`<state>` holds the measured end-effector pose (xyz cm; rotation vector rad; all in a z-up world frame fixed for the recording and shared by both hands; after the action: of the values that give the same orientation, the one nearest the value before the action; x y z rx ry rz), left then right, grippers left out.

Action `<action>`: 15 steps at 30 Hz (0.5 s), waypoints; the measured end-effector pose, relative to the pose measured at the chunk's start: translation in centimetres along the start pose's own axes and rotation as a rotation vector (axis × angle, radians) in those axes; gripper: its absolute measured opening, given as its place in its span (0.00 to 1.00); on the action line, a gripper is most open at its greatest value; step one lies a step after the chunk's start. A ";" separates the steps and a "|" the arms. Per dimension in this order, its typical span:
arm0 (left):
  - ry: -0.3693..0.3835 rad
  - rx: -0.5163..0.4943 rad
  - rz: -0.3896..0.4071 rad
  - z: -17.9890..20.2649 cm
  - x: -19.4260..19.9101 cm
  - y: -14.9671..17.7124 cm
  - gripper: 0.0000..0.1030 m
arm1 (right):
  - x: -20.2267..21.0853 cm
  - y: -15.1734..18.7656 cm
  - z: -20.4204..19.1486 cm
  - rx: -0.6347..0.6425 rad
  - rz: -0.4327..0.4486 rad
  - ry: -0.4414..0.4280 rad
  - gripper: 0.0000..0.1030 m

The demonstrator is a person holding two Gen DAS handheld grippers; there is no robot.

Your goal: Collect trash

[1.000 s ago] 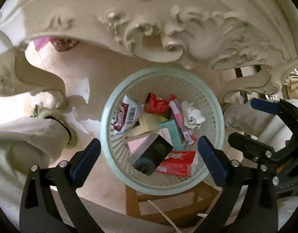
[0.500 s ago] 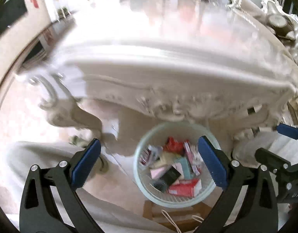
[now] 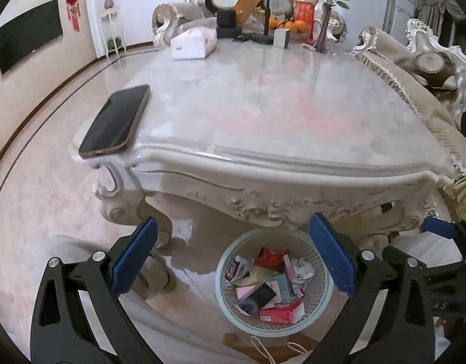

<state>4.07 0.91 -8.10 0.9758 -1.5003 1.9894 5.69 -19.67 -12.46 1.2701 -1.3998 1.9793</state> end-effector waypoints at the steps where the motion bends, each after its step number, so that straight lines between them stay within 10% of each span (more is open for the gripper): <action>1: 0.003 -0.002 0.002 0.1 0.3 -0.1 0.94 | 0.1 0.0 0.1 -0.001 0.002 0.004 0.93; 15: 0.018 -0.025 0.018 0.9 1.8 -0.5 0.94 | 0.6 0.5 0.5 -0.025 0.009 0.012 0.93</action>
<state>3.49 0.12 -6.28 0.9351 -1.5259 1.9823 5.21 -20.39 -12.14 1.2415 -1.4230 1.9657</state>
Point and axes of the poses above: each gripper's, at about its wrist camera, not at the fingertips, and x roughly against the way its jaws point, z to its right, y to its underside, the point moved 9 cm from there along -x, roughly the way its jaws point, and after that the axes turned 13 degrees about x, right-handed, at the moved point
